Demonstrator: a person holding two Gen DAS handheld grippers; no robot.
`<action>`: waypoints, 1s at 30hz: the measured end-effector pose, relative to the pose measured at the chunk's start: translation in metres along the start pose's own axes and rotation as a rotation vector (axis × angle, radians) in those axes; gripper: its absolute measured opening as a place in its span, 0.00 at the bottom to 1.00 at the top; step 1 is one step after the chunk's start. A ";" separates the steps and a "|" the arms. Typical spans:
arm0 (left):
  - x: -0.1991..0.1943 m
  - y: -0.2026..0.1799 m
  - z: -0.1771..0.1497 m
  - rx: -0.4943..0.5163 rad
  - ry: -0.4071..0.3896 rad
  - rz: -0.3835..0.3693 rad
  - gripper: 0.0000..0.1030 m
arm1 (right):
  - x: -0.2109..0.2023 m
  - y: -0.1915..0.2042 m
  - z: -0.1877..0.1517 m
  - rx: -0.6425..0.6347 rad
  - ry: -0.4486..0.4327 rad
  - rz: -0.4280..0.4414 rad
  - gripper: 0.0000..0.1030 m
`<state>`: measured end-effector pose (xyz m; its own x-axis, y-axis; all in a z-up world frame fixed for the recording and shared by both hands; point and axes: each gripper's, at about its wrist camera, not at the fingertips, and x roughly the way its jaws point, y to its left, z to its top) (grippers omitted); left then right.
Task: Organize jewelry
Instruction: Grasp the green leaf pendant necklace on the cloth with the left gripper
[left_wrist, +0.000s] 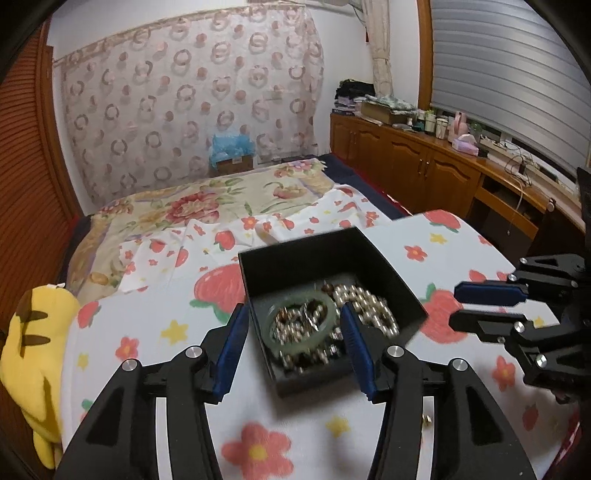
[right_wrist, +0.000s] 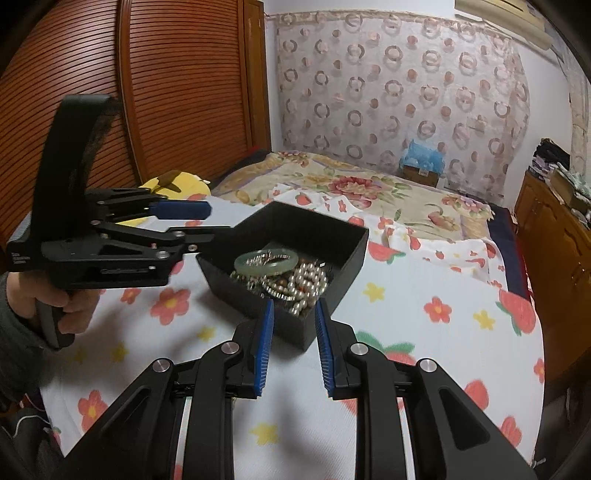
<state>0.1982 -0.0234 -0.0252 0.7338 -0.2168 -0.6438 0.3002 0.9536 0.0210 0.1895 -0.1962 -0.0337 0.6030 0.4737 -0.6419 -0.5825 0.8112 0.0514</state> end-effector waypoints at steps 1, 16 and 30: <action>-0.004 -0.002 -0.005 0.000 0.002 -0.004 0.48 | -0.001 0.001 -0.004 0.004 0.004 0.001 0.24; -0.030 -0.036 -0.071 0.021 0.067 -0.059 0.55 | -0.013 0.019 -0.048 0.033 0.049 -0.009 0.24; -0.022 -0.083 -0.090 0.103 0.146 -0.118 0.22 | -0.044 0.030 -0.096 0.123 0.053 -0.019 0.44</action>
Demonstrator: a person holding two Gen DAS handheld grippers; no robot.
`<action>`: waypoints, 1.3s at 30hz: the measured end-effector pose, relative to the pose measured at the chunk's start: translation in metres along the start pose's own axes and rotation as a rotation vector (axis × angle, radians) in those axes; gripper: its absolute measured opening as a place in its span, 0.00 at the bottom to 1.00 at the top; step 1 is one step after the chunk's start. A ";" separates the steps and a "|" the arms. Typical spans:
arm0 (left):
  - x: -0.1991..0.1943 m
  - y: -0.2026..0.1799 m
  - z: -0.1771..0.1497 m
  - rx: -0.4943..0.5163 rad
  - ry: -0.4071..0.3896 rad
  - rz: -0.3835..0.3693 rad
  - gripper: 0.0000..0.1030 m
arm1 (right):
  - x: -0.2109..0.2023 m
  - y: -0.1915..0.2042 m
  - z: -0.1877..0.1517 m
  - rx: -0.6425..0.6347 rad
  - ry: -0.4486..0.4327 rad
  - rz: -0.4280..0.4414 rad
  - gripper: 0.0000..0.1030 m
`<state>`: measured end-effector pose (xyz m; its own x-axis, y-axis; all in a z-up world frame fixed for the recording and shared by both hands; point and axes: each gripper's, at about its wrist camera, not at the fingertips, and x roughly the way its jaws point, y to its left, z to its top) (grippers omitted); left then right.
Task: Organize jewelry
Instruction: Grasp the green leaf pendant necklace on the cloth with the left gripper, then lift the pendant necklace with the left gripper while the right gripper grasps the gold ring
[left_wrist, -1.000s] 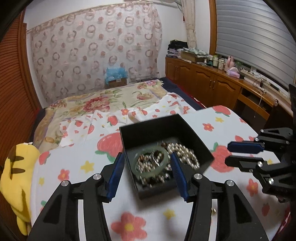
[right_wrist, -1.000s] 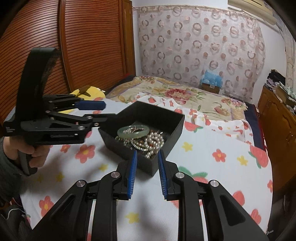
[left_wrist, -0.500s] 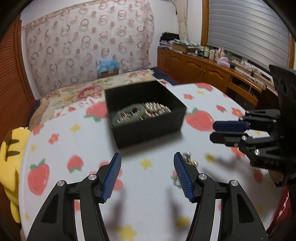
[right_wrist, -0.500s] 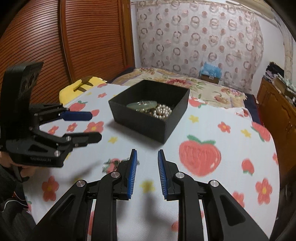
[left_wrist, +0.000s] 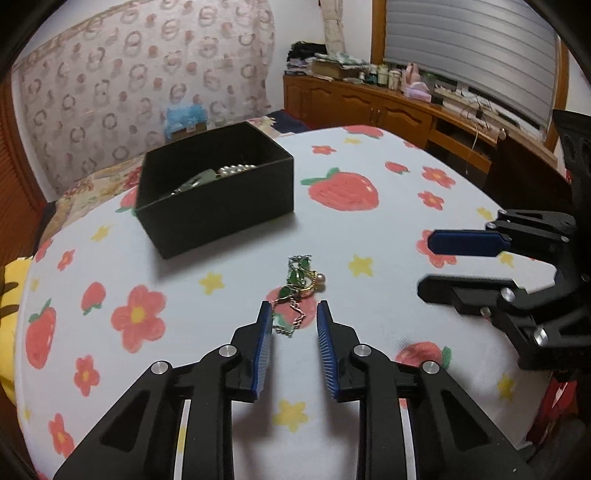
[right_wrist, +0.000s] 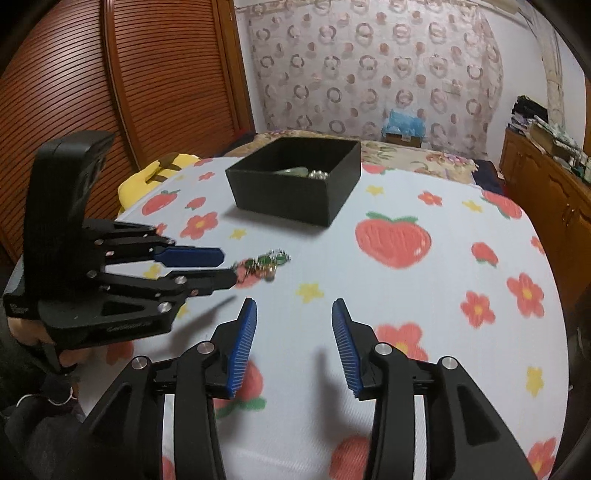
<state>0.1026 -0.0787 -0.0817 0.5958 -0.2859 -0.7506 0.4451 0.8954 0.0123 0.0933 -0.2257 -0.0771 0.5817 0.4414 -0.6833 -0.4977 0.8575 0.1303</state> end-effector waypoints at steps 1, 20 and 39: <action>0.002 -0.001 0.000 0.003 0.007 0.002 0.22 | 0.000 0.000 -0.002 -0.001 0.003 0.002 0.44; 0.016 0.004 0.006 0.012 0.031 0.044 0.01 | 0.003 0.000 -0.005 -0.005 0.007 0.007 0.44; -0.057 0.033 0.026 -0.083 -0.155 0.041 0.01 | 0.020 0.018 0.017 -0.069 0.024 0.042 0.44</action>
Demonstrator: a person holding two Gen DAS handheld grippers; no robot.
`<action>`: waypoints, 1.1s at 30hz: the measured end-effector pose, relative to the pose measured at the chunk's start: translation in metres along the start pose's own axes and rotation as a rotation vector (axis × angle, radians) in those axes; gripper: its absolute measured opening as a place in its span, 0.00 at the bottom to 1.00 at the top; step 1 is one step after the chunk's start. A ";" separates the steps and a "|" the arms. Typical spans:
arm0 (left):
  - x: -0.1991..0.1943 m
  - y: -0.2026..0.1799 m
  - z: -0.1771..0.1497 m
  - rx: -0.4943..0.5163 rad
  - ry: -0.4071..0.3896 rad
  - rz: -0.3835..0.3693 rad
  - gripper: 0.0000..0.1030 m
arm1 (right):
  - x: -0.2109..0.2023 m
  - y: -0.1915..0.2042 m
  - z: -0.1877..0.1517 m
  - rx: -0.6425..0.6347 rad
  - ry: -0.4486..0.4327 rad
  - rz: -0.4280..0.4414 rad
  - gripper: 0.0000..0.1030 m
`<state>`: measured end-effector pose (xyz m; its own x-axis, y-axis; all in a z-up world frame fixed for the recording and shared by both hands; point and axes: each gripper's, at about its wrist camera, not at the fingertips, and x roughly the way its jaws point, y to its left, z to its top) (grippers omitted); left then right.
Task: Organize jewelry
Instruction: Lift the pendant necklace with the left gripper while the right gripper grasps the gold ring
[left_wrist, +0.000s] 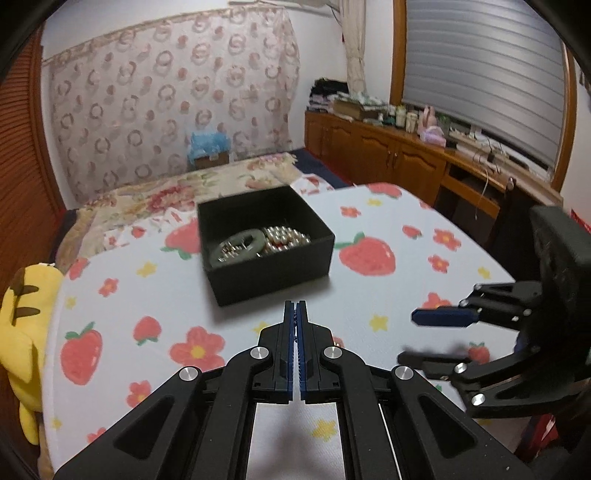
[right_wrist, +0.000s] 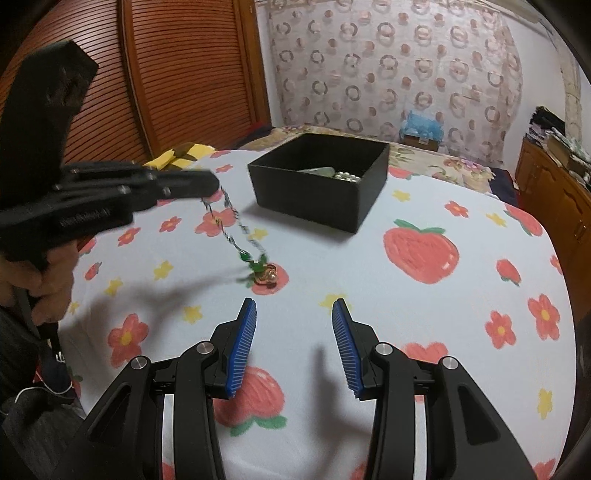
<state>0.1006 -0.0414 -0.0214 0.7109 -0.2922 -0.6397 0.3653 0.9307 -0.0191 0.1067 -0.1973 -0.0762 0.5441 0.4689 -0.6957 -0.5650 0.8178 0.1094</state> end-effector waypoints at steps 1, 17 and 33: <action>-0.003 0.001 0.002 -0.001 -0.007 0.002 0.01 | 0.002 0.001 0.002 -0.009 0.005 0.006 0.44; -0.022 0.025 0.000 -0.043 -0.044 0.027 0.01 | 0.055 0.031 0.031 -0.158 0.120 0.004 0.44; -0.032 0.034 0.013 -0.025 -0.061 0.053 0.01 | 0.060 0.028 0.032 -0.195 0.132 0.004 0.21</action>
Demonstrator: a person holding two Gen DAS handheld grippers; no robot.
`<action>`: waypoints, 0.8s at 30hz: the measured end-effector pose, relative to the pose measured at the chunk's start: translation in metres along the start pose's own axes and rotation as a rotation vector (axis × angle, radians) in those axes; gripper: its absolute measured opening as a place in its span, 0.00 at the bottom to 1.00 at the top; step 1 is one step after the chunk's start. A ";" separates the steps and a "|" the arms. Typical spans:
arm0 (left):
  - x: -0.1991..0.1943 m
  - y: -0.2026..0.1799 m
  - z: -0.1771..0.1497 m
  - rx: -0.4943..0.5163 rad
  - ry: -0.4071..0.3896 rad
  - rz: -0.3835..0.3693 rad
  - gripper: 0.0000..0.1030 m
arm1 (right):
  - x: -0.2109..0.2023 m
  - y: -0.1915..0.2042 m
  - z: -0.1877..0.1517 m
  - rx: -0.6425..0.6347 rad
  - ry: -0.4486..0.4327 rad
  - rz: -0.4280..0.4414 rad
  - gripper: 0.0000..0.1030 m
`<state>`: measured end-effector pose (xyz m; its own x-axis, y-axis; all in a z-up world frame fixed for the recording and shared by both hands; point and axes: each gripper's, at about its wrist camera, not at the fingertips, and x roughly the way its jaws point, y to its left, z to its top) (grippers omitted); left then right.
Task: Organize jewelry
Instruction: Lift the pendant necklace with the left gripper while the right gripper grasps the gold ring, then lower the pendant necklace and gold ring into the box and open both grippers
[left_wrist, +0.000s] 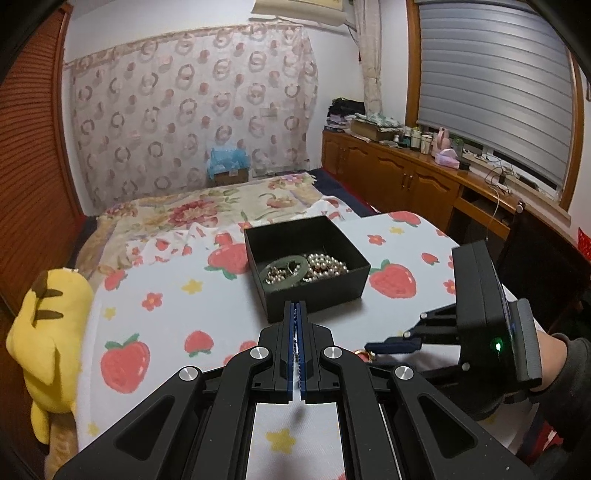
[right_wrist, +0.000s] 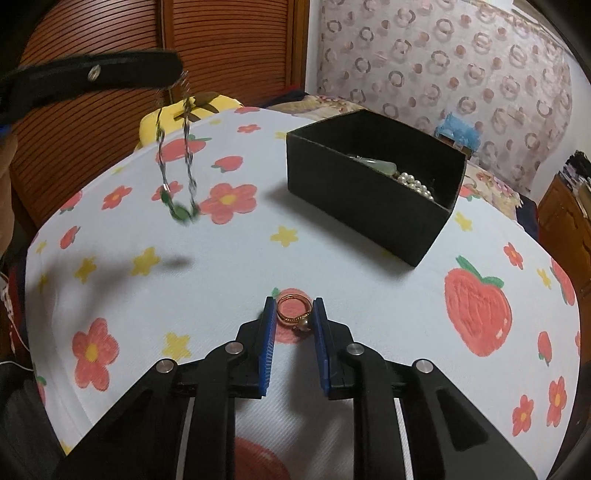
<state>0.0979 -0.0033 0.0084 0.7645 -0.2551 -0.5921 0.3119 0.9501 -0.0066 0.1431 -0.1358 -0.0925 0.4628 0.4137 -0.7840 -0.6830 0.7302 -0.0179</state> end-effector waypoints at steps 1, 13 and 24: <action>0.000 0.000 0.004 0.004 -0.004 0.003 0.01 | -0.001 -0.001 0.001 0.001 -0.005 -0.001 0.21; 0.010 -0.002 0.044 0.045 -0.034 0.033 0.01 | -0.033 -0.043 0.039 0.061 -0.124 -0.061 0.21; 0.019 -0.004 0.060 0.058 -0.036 0.039 0.01 | -0.022 -0.080 0.070 0.116 -0.160 -0.108 0.21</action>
<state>0.1450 -0.0224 0.0455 0.7963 -0.2255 -0.5613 0.3128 0.9477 0.0630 0.2269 -0.1649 -0.0306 0.6200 0.4040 -0.6726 -0.5591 0.8289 -0.0174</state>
